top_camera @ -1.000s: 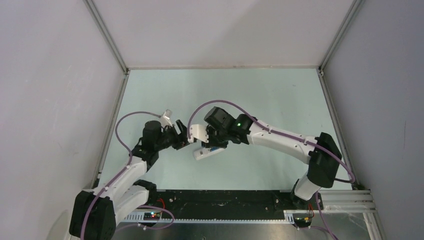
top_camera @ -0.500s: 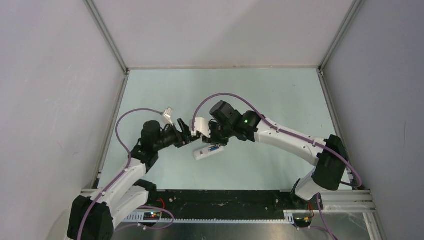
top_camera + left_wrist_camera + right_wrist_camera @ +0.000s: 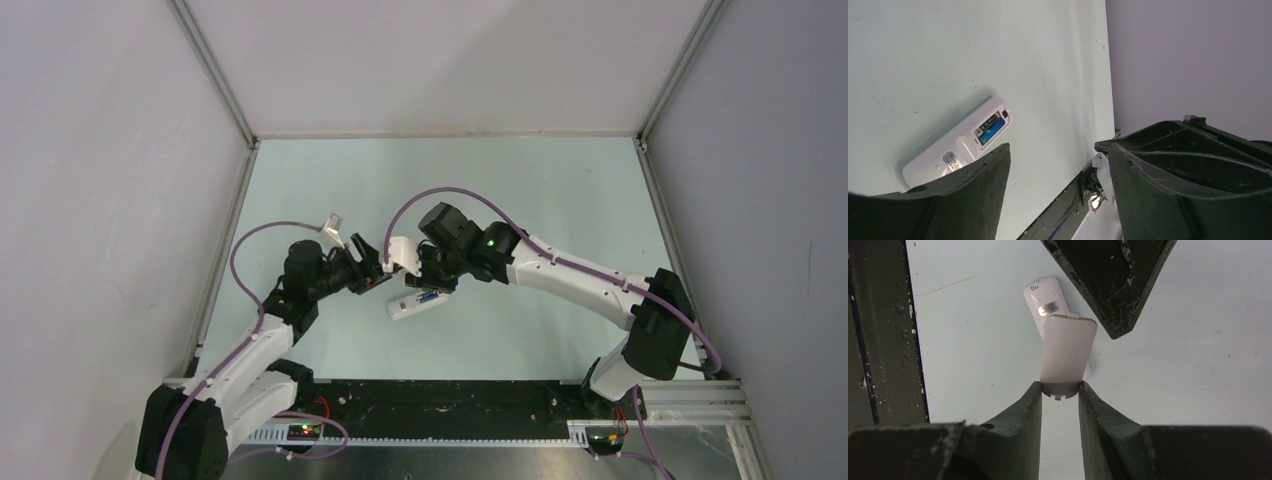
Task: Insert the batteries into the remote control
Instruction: Adjust the battery cover.
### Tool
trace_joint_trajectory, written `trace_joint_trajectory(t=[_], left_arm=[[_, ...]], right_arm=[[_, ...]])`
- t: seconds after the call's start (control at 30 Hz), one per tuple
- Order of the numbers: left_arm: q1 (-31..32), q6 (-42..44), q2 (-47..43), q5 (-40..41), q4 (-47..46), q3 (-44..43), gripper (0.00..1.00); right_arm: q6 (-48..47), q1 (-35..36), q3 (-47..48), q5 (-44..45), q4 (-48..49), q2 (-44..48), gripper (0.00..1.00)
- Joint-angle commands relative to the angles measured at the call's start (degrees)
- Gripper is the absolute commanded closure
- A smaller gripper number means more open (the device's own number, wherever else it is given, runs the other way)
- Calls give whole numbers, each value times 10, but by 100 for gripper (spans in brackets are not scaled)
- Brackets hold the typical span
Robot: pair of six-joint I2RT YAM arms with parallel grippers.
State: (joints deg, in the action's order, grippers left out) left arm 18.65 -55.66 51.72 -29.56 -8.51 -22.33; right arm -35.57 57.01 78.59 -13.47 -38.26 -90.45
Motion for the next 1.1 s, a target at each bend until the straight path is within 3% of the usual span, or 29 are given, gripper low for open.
trace_joint_trajectory(t=[0.0, 0.27, 0.4, 0.9, 1.03, 1.07], left_arm=[[4, -17, -5, -9, -21, -28, 25], [6, -10, 4, -54, -21, -36, 24], [8, 1, 15, -91, -21, -36, 30], [13, 9, 30, -103, -21, -37, 70], [19, 18, 34, -110, -21, -40, 85], [20, 19, 35, -112, -21, -41, 93]], right_arm=[[0, 2, 1, -9, 10, -9, 88], [2, 1, 1, -7, 23, -16, 88], [4, -2, 1, -2, 39, -20, 88], [-2, -3, 8, -12, 40, -29, 88], [1, -4, 9, -18, 39, -29, 87], [3, -4, 10, -18, 37, -29, 85]])
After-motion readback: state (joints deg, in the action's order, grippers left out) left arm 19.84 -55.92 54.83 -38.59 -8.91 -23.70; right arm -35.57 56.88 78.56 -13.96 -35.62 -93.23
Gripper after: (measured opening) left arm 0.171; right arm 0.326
